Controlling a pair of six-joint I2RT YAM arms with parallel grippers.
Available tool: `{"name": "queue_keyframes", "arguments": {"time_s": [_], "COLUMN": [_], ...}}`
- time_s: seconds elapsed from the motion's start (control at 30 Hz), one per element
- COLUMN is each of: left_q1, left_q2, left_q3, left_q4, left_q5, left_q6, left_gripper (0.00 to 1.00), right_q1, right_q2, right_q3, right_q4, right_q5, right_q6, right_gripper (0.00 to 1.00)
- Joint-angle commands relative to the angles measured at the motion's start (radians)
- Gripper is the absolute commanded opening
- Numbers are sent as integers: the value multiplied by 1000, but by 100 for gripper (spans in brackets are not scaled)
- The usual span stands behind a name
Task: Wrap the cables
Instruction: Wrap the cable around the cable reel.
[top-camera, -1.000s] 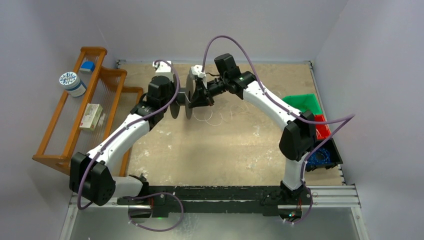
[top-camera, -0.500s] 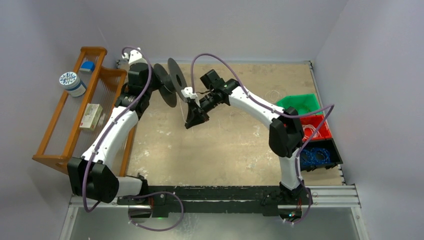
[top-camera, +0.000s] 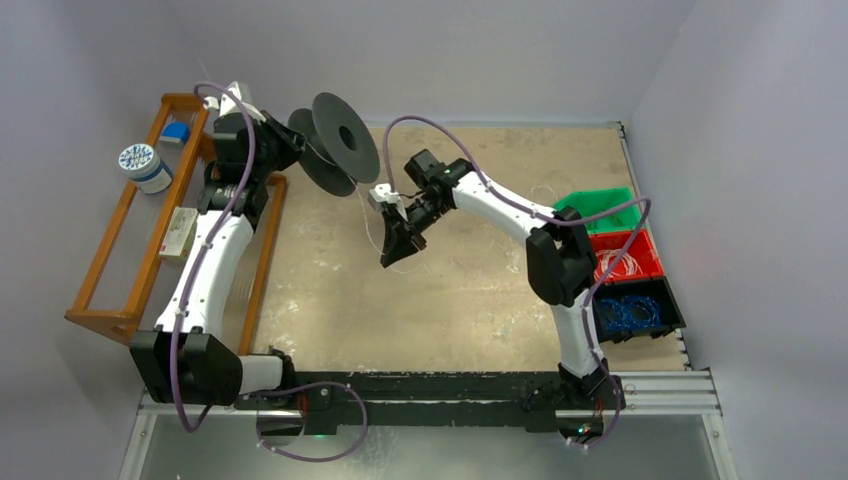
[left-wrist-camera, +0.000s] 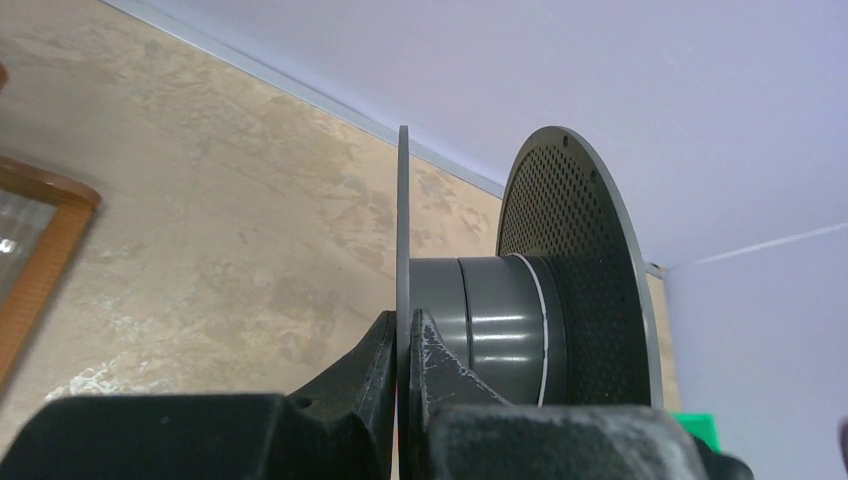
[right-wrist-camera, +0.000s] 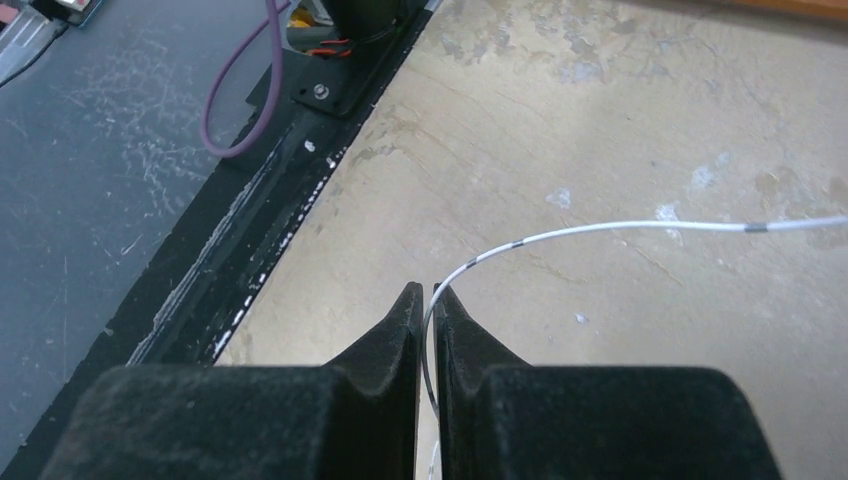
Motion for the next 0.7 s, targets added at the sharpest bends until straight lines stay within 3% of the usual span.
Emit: {"name": "queue_keyframes", "arguments": {"time_s": [0.0,0.4,0.67], "left_q1": [41,70,66], "left_q2": [-72,-137,-144], "left_q3": [50,-72,-59], "left_q4": [118,319,109], "left_q5": [210,675,717], "left_q6": [-30,53,413], "left_gripper": [0,0,0], "right_q1": [-81,-267,-310], "right_q2": [-7,-9,-50], "right_q3": [38,-18,12], "right_q4": [-29,265,328], "right_q5": [-66,-42,19], "right_q6": [-4,347,482], "right_gripper": [9,8,8]}}
